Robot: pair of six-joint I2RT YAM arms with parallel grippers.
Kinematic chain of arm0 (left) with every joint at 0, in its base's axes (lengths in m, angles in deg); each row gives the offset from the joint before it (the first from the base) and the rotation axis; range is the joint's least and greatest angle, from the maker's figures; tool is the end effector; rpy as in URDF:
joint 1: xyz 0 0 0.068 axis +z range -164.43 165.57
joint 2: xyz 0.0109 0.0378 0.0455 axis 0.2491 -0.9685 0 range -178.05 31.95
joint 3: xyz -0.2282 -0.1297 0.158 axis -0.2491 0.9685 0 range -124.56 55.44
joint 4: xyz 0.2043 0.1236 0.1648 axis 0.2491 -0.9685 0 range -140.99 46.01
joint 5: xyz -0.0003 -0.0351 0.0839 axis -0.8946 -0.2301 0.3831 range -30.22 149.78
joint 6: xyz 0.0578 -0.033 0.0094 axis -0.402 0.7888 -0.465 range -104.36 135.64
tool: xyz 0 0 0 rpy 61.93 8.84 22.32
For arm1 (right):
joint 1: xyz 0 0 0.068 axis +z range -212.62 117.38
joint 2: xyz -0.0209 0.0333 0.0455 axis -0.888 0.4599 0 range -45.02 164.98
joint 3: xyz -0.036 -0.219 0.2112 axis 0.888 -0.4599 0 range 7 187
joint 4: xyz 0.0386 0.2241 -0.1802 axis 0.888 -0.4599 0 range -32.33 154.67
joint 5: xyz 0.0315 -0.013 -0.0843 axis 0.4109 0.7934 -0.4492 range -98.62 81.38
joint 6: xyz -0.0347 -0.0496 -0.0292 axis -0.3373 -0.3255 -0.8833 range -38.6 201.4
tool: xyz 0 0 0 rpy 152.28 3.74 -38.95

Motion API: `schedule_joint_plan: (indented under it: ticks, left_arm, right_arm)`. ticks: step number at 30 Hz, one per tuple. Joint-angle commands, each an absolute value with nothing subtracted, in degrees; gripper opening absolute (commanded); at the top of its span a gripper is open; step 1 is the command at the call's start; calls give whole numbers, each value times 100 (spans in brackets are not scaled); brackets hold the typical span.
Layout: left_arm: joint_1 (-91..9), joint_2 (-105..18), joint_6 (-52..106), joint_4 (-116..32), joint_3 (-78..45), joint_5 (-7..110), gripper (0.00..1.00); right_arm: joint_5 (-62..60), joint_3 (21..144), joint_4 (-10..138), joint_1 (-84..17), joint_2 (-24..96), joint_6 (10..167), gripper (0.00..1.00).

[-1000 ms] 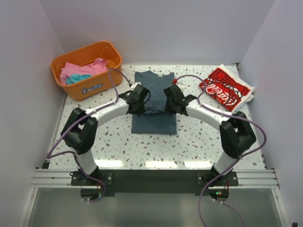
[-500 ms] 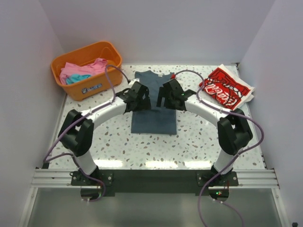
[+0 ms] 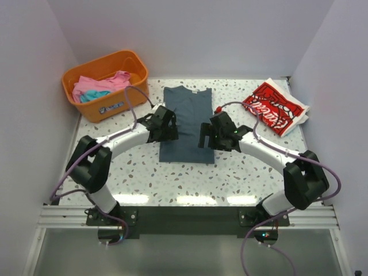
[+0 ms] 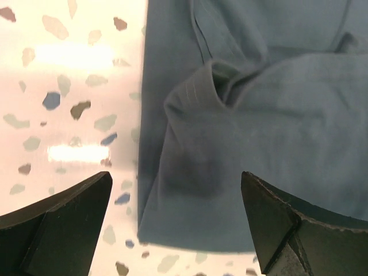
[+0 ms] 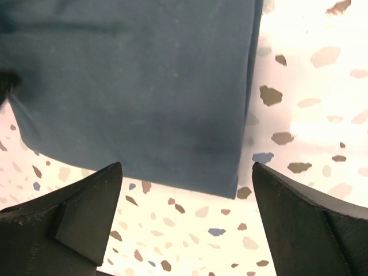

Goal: Fold and stack the t-shirts
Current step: Fold the tshirt

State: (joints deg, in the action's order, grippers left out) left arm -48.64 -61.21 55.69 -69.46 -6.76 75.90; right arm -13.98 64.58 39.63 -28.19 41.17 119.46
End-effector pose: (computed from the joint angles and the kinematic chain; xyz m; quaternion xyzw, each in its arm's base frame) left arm 0.3167 -0.1974 0.2167 -0.0886 0.9447 -0.0655 0.3090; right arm 0.2884 0.1915 0.2295 0.0446 0.9481 0.1483 0.2776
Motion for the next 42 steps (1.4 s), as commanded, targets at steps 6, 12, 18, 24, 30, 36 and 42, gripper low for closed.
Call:
schedule_joint_plan:
  ticks: [6,12,18,24,30,36,42]
  left_arm:
    - [-4106,-7876,5291,-6894,-2162,7700,100]
    - [-3956,-8276,5352,-7247,-2843,7641,100]
    - [-3965,-7257,5344,-6852,-1755,7060,100]
    - [-3965,-5798,5291,-6447,-314,6620,100]
    - [-3965,-4716,5396,-5920,1041,6013,100]
    - [-3965,-4636,5467,-5665,1483,5803,87]
    - [-3965,-5119,5449,-5392,1430,5644,63]
  right_arm:
    - [-1661,6273,3690,-2834,3505,11989,98]
    - [-1828,6045,3593,-2834,3136,12042,99]
    - [-1487,5684,3812,-2826,3065,12139,99]
    - [-888,5438,4304,-2791,3328,12235,99]
    - [-722,5438,4594,-2773,3803,12262,95]
    - [-783,5473,4744,-2773,4172,12297,83]
    - [-748,5438,4920,-2773,4436,12350,64]
